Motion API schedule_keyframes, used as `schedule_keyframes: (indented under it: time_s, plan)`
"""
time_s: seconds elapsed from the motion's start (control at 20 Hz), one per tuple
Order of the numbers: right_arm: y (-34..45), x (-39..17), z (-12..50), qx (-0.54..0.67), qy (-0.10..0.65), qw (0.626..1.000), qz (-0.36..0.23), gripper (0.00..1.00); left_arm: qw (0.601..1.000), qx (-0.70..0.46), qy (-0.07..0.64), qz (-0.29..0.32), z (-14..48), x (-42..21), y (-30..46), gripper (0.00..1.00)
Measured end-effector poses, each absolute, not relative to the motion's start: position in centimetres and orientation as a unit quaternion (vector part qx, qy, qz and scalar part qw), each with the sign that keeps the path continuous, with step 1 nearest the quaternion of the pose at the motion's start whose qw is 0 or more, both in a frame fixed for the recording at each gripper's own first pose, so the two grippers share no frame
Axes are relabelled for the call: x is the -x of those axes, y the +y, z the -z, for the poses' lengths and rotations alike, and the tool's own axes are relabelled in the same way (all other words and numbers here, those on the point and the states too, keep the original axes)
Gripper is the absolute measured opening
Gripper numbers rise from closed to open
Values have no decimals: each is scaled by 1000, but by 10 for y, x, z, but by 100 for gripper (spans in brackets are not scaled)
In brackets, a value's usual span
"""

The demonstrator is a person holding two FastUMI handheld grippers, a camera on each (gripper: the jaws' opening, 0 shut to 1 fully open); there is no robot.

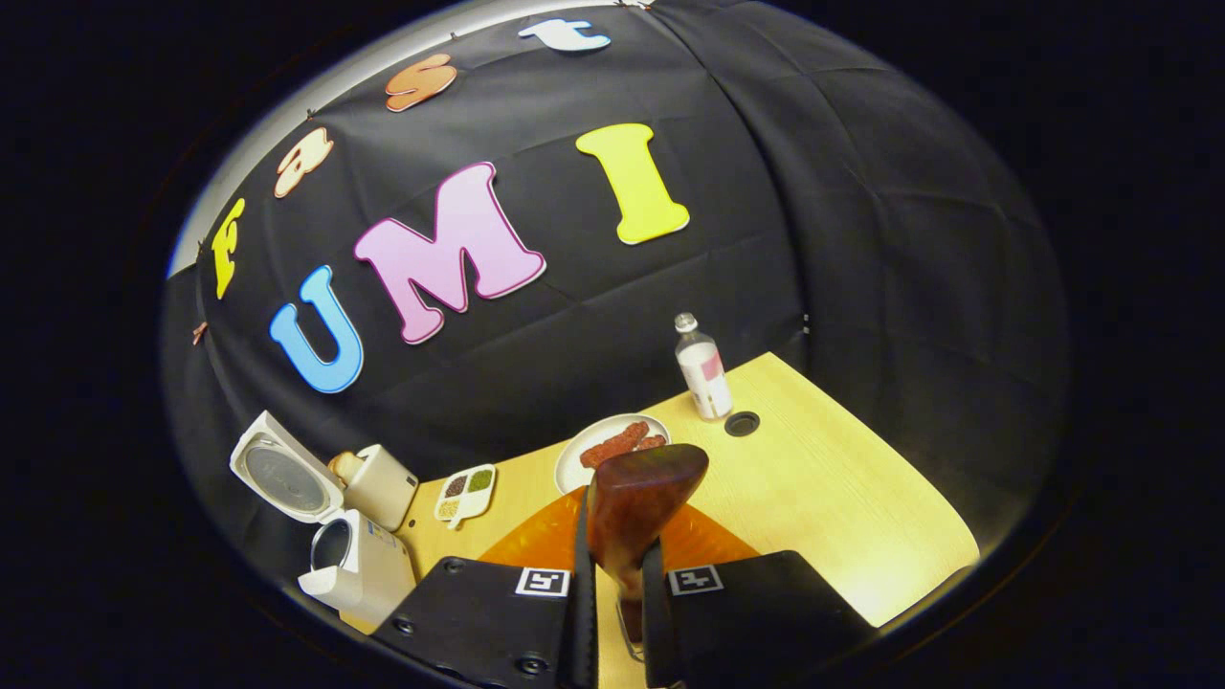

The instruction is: Close the left gripper, press the button to open the rice cooker; take a wooden spoon from the chopstick holder with the right hand, scoop a spoonful of rice and pour it into the rice cooker, then put the wooden spoon back into the chopstick holder.

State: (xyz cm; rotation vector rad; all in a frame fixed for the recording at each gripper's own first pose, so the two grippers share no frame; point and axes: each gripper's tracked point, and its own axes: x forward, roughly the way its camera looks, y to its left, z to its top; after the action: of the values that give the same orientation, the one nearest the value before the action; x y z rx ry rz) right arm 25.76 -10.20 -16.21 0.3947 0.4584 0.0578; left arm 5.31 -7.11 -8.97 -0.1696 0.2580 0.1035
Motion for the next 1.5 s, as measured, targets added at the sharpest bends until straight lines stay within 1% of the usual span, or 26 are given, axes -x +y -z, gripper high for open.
schedule_keyframes:
  time_s: [0.15,0.4,0.5,0.6,0.75,0.8,0.85,0.9,1.1,1.25,1.5]
  plan:
    - [-102,-253,194,-196,257,946,-26,23,987,81,125,-65,83,-54,-71,96]
    - [-97,-244,228,-219,289,932,-17,23,984,102,119,-86,75,-50,-60,96]
    - [-97,-237,239,-231,304,924,-13,26,983,104,118,-93,74,-48,-52,96]
    - [-105,-233,236,-230,294,928,-5,28,983,101,112,-101,70,-45,-41,96]
    - [-116,-216,231,-217,290,932,2,79,987,83,78,-113,44,-44,-21,96]
    - [-120,-210,229,-211,286,935,6,92,988,71,66,-117,34,-46,-13,96]
    - [-126,-204,228,-203,285,937,10,94,990,58,56,-118,24,-49,-8,96]
    - [-130,-193,229,-192,288,938,13,98,991,45,48,-120,14,-53,-1,95]
    - [-154,-157,217,-139,281,949,23,98,991,23,22,-128,-42,-75,21,96]
    - [-167,-130,203,-104,271,957,32,99,991,29,-7,-127,-90,-95,35,96]
    - [-168,-90,178,-108,249,961,59,99,986,18,-39,-164,-162,-141,93,95]
